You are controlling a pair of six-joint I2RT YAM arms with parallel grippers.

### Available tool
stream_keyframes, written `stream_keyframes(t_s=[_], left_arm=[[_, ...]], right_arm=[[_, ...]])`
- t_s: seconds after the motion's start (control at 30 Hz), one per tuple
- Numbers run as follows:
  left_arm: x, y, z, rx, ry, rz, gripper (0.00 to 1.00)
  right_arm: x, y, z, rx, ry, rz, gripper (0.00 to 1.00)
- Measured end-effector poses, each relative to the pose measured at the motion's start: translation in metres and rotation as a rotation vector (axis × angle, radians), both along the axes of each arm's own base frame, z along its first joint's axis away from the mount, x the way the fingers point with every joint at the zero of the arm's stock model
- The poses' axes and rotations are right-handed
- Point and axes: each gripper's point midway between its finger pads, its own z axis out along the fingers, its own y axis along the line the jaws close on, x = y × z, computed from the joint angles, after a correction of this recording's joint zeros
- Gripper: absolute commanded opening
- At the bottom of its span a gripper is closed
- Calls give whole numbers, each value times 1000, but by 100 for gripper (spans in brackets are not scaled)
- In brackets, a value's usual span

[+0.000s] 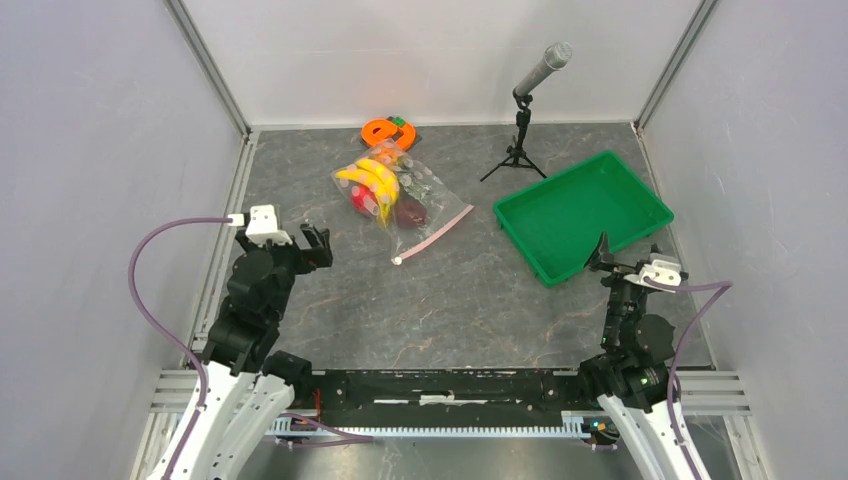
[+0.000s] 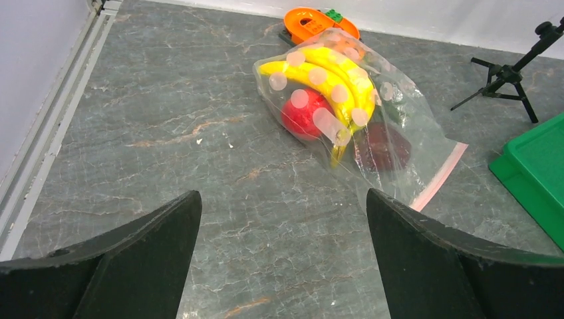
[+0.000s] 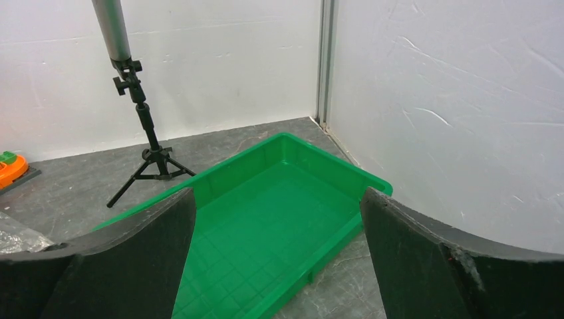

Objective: Open the zip-top bag and remove the fake food

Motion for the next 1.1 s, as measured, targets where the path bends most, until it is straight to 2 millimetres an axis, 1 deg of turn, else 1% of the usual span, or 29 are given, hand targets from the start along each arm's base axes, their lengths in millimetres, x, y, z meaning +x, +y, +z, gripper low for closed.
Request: stream_keyframes(t_s=[0.23,0.5,0.6,0.7,0.83,0.93,1.03,1.1], left_arm=[[9,-4,-4,-5,53,2,100],[19,-10,-9,-50,154,33,100],[22,-17,-16,-100,185,27,100],[29,-30,-25,-170,228,12,100],[45,-53,-52,-262,336,-12,100],[55,-72,-86,-337,460,-20,100],[58,-86,-115,-417,539,-19,100],[58,-91,-131,-458,572,-10,100]], right_arm=[[-3,-4,2,16,-13,-20,98],[-2,1,2,18,-14,4,98],[-2,3,2,17,-15,11,98],[-1,7,3,13,-19,33,98],[-1,12,5,9,-24,59,98],[0,15,6,7,-29,74,98],[0,16,7,7,-32,81,98],[0,17,7,7,-33,85,98]])
